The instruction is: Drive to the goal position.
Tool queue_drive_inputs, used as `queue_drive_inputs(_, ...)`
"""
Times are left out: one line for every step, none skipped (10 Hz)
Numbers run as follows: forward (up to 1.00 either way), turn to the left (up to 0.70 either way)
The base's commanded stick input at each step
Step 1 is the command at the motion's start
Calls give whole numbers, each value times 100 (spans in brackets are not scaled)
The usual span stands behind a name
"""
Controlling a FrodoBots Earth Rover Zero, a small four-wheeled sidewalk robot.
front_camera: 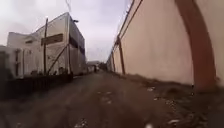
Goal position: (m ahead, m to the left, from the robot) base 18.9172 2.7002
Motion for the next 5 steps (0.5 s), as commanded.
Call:
queue_drive_inputs(100, 0)
queue_drive_inputs(100, 0)
queue_drive_inputs(100, 0)
queue_drive_inputs(100, 0)
queue_drive_inputs(100, 0)
